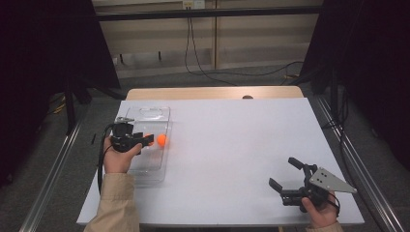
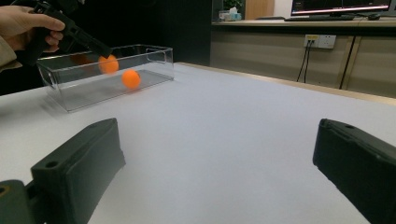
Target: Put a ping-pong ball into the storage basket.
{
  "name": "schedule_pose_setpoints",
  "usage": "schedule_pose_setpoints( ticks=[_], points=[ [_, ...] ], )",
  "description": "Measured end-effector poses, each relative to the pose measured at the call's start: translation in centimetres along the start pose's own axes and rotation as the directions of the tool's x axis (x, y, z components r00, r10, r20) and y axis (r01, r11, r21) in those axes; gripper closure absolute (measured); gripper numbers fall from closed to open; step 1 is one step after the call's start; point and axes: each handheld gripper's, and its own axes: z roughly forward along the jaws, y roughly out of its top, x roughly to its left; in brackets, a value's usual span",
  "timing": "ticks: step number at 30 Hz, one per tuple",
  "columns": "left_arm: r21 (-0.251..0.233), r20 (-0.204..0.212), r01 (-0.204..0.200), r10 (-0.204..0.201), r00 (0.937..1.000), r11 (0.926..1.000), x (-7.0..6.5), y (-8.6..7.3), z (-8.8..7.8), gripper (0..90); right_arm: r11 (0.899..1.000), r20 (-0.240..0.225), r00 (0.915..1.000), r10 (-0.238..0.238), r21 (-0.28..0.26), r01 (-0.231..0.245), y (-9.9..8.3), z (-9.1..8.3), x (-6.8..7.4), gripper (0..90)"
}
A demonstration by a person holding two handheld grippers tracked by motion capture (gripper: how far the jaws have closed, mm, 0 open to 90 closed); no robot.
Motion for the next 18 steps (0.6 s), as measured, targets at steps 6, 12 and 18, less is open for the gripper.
schedule_pose_setpoints(
  ticks=[6, 12, 18],
  points=[
    [-0.007, -0.004, 0.005, -0.005, 1.0, 1.0, 0.02, 0.03, -0.01, 46.1, 1.0, 0.002, 1.0, 0.0, -0.001, 0.0, -0.01, -0.08, -0.01, 0.8],
    [-0.022, 0.002, 0.015, -0.015, 0.9999, 0.9996, -0.01, 0.06, -0.18, 36.8, 1.0, 0.0, 1.0, -0.001, -0.001, 0.001, -0.01, -0.07, -0.01, 0.8],
    [-0.052, 0.015, 0.023, -0.022, 0.9996, 0.9984, -0.14, 0.18, -0.51, 32.2, 1.0, 0.001, 1.0, -0.002, 0.001, 0.002, -0.03, -0.05, -0.04, 0.8]
  ],
)
